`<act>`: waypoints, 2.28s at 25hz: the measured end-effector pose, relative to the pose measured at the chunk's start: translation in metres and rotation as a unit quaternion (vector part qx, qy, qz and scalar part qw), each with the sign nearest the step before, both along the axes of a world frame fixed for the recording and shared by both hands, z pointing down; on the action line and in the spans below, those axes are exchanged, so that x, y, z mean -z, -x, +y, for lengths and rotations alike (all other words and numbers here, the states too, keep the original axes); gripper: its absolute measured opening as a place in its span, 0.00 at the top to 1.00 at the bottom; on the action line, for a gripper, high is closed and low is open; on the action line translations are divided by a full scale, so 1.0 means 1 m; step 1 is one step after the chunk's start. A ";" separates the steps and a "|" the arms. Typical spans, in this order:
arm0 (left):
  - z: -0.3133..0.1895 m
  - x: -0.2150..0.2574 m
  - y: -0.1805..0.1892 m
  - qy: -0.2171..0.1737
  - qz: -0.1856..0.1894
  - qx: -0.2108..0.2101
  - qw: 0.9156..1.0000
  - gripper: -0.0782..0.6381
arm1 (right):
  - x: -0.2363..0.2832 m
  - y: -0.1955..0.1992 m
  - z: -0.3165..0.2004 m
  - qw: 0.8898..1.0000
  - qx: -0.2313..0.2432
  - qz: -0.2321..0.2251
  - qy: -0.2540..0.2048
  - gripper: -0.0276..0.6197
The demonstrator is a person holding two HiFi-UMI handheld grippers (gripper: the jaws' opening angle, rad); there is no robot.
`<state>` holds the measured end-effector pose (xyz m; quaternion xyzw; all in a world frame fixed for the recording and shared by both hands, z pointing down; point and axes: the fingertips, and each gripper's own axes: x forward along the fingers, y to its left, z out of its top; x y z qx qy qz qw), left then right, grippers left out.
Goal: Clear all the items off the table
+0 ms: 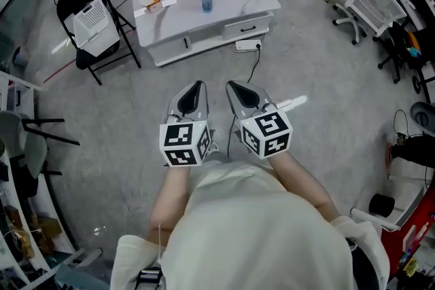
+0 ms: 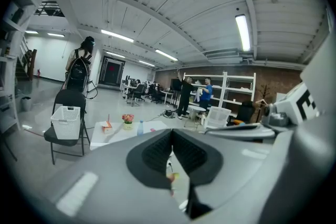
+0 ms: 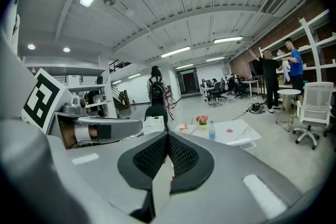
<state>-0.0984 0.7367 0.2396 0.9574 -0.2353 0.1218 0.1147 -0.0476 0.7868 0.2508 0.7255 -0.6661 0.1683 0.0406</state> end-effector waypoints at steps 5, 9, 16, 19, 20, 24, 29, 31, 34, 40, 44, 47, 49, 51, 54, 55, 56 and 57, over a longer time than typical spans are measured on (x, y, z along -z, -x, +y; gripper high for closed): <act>-0.033 -0.003 0.004 0.002 -0.004 -0.005 1.000 0.88 | -0.004 0.003 -0.034 1.000 -0.005 -0.003 0.001 0.96; -0.054 -0.006 0.007 0.003 -0.007 -0.007 1.000 0.88 | -0.006 0.006 -0.055 1.000 -0.008 -0.004 0.002 0.96; -0.081 -0.012 0.014 0.011 -0.007 -0.005 1.000 0.88 | -0.011 0.010 -0.081 1.000 -0.008 -0.003 0.008 0.96; -0.087 -0.016 0.016 0.015 -0.008 -0.004 1.000 0.88 | -0.014 0.012 -0.087 1.000 -0.006 -0.002 0.010 0.96; -0.089 -0.018 0.016 0.016 -0.009 -0.004 1.000 0.88 | -0.015 0.012 -0.090 1.000 -0.005 -0.001 0.011 0.96; -0.098 -0.020 0.014 0.021 -0.012 -0.004 1.000 0.88 | -0.017 0.011 -0.099 1.000 -0.001 0.000 0.017 0.96; -0.109 -0.018 0.009 0.020 -0.011 -0.001 1.000 0.88 | -0.018 0.005 -0.108 1.000 0.003 -0.005 0.020 0.96; -0.114 -0.018 0.005 0.019 -0.011 0.002 1.000 0.88 | -0.020 0.002 -0.113 1.000 0.007 -0.006 0.021 0.96; -0.125 -0.023 0.001 0.020 -0.014 0.009 1.000 0.88 | -0.025 -0.002 -0.126 1.000 0.018 -0.007 0.023 0.96; -0.160 -0.031 -0.021 0.024 -0.017 0.025 0.999 0.88 | -0.028 -0.028 -0.163 0.999 0.034 -0.006 0.023 0.96; -0.184 -0.028 -0.044 0.019 -0.018 0.028 0.999 0.88 | -0.026 -0.050 -0.190 0.999 0.042 -0.004 0.023 0.96; -0.201 -0.027 -0.060 0.020 -0.017 0.034 0.999 0.88 | -0.024 -0.066 -0.208 0.998 0.051 -0.001 0.023 0.96; -0.212 -0.027 -0.071 0.021 -0.018 0.036 0.999 0.88 | -0.022 -0.076 -0.221 0.998 0.056 0.001 0.023 0.96; -0.224 -0.026 -0.083 0.021 -0.019 0.039 0.999 0.88 | -0.020 -0.089 -0.234 0.998 0.061 0.003 0.022 0.96; -0.244 -0.023 -0.100 0.022 -0.018 0.047 0.998 0.88 | -0.015 -0.108 -0.255 0.998 0.067 0.003 0.021 0.96; -0.250 -0.022 -0.105 0.023 -0.018 0.050 0.998 0.88 | -0.014 -0.114 -0.261 0.997 0.070 0.004 0.021 0.96; -0.256 -0.022 -0.111 0.024 -0.018 0.054 0.998 0.88 | -0.013 -0.120 -0.267 0.997 0.073 0.004 0.022 0.96; -0.262 -0.022 -0.116 0.025 -0.018 0.057 0.998 0.88 | -0.013 -0.126 -0.272 0.997 0.075 0.004 0.022 0.96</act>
